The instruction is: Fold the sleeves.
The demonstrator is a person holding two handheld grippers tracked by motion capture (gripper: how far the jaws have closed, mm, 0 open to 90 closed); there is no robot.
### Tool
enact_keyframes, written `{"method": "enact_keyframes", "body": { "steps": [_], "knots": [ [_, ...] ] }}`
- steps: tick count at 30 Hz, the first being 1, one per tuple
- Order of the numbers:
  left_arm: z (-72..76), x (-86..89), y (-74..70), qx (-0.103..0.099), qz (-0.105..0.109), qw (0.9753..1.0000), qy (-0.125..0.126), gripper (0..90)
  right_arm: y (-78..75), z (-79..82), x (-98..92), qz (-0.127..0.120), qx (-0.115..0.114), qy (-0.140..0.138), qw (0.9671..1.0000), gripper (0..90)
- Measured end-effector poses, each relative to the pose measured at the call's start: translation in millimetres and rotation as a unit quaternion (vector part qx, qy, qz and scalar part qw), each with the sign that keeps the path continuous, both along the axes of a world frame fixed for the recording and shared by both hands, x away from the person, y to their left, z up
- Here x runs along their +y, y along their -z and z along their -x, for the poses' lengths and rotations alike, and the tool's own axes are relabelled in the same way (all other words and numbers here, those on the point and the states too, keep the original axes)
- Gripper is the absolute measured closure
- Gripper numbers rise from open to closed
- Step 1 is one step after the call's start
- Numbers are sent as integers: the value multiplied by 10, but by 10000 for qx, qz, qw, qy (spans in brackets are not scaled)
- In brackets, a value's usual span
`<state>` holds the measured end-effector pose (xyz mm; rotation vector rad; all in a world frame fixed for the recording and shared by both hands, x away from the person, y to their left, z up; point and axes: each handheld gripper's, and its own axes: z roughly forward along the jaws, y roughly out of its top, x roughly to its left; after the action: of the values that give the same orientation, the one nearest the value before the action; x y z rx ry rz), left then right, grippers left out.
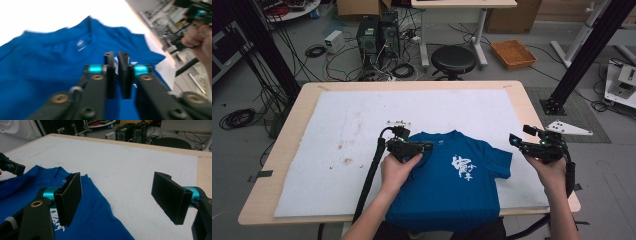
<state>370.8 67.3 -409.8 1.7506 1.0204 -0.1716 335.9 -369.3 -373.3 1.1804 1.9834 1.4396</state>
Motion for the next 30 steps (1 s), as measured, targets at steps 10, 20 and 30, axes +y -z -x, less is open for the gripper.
{"method": "enact_keyframes", "body": {
  "steps": [10, 20, 30],
  "knots": [
    [177, 268, -112, -1031, -295, 9939, -258, 587, 44, -8, -78, -35, 123, 272, 9995, 269],
    [358, 987, -124, -2027, -938, 9704, -922, 506, 218, -51, -185, 72, 607, 553, 9966, 423],
    [401, 1438, -125, -2044, -881, 9673, -1216, 505, 551, -212, -140, 446, 1538, 360, 9864, 687]
  ]
}}
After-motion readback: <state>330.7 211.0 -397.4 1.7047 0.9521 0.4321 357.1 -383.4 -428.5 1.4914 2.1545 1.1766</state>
